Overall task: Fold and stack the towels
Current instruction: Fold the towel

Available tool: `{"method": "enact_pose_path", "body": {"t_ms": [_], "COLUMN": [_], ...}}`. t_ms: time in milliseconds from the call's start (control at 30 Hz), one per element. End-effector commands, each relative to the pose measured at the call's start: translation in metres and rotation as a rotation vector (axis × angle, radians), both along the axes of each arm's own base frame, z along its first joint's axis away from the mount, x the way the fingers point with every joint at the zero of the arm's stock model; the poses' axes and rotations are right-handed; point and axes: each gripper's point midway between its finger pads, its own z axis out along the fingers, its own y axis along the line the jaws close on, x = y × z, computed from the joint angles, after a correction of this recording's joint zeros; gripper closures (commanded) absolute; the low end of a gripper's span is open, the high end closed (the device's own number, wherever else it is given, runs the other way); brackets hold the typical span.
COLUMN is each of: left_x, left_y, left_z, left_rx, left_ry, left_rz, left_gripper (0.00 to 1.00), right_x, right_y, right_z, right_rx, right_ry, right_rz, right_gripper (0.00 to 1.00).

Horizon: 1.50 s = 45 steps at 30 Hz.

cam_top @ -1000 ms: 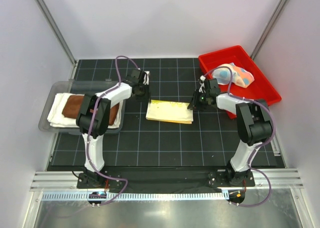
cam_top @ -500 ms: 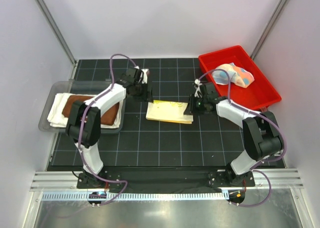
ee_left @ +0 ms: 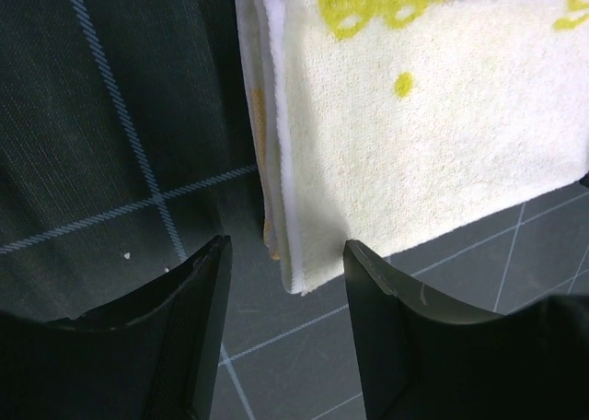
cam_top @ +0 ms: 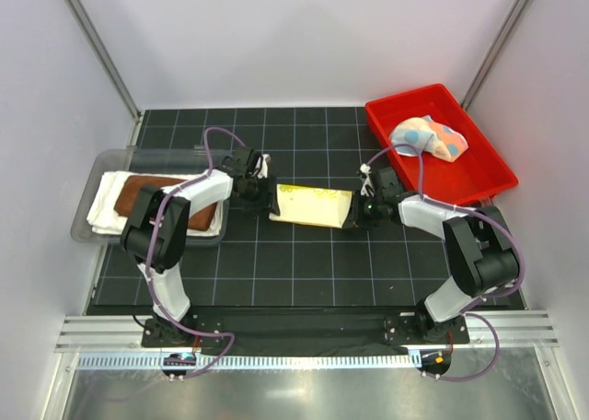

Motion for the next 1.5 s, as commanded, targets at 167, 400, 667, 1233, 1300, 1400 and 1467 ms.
{"method": "enact_pose_path", "body": {"t_ms": [167,400,667,1233,1300,1400,1467], "left_x": [0.035,0.043,0.028,0.023,0.025,0.021,0.021], "left_y": [-0.006,-0.012,-0.012,-0.03,-0.023,-0.023,-0.023], "left_z": [0.009,0.002,-0.011,0.005,0.011,0.017,0.011], "left_rx": [0.01,0.003,0.006,-0.006,0.069,0.091,0.098], "left_ry": [-0.1,-0.072,0.025,0.067,0.022,0.004,0.018], "left_rz": [0.027,0.04,0.074,0.169,0.184,0.186,0.193], "left_gripper": [0.41,0.43,0.55,1.0,1.0,1.0,1.0], "right_x": [0.008,0.01,0.009,0.013,0.017,0.022,0.026], "right_y": [-0.006,-0.006,-0.006,0.007,0.01,0.012,0.014], "right_z": [0.005,0.007,0.009,0.048,0.064,0.083,0.086], "right_rx": [-0.033,-0.032,-0.032,0.061,0.081,0.099,0.106], "right_ry": [-0.059,-0.067,-0.076,-0.137,-0.161,-0.201,-0.203], "right_rz": [0.002,0.004,0.007,0.01,0.007,0.002,0.002], "right_gripper": [0.74,0.75,0.75,0.66,0.62,0.58,0.58]}}
